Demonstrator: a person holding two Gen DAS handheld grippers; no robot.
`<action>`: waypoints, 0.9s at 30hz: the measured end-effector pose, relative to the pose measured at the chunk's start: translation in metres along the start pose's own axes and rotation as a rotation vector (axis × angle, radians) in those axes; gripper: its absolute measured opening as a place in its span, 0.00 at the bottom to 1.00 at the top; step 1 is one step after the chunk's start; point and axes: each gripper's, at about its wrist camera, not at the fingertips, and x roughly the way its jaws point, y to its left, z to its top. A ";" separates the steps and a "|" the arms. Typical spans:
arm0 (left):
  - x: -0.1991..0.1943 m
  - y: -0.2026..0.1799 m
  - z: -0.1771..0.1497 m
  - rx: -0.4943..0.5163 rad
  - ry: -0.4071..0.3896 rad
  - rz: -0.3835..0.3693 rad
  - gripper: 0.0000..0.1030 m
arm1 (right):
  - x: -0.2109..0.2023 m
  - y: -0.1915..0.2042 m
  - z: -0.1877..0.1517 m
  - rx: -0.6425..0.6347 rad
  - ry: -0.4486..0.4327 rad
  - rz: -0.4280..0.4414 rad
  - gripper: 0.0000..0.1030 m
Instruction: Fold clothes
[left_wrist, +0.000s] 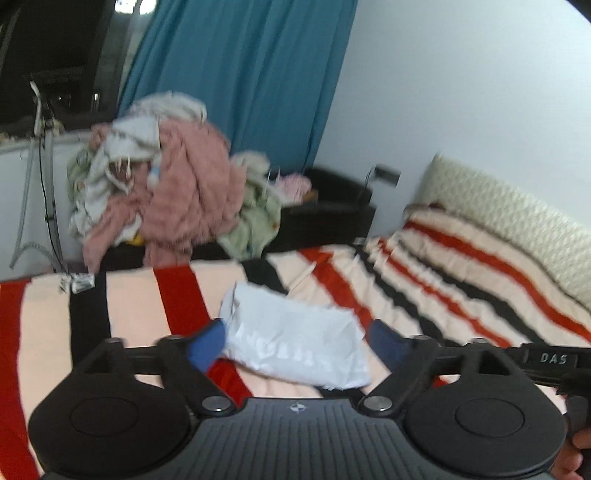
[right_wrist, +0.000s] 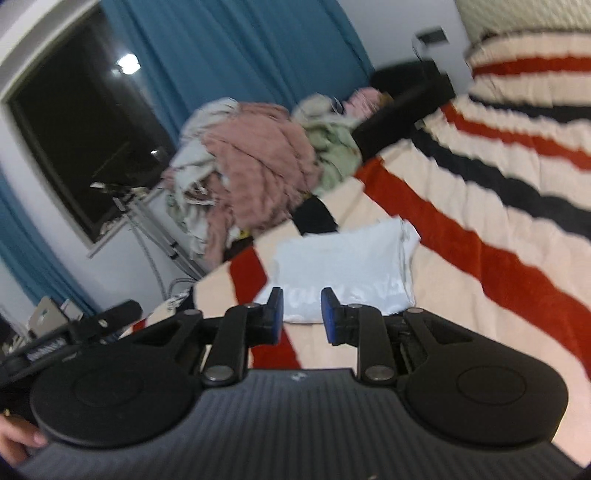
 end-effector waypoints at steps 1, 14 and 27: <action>-0.020 -0.008 0.000 0.029 -0.025 0.025 0.94 | -0.012 0.007 -0.003 -0.026 -0.015 0.003 0.48; -0.149 -0.055 -0.058 0.123 -0.185 0.073 1.00 | -0.092 0.050 -0.074 -0.256 -0.195 0.008 0.87; -0.125 -0.030 -0.133 0.144 -0.138 0.138 1.00 | -0.055 0.038 -0.133 -0.272 -0.215 -0.020 0.87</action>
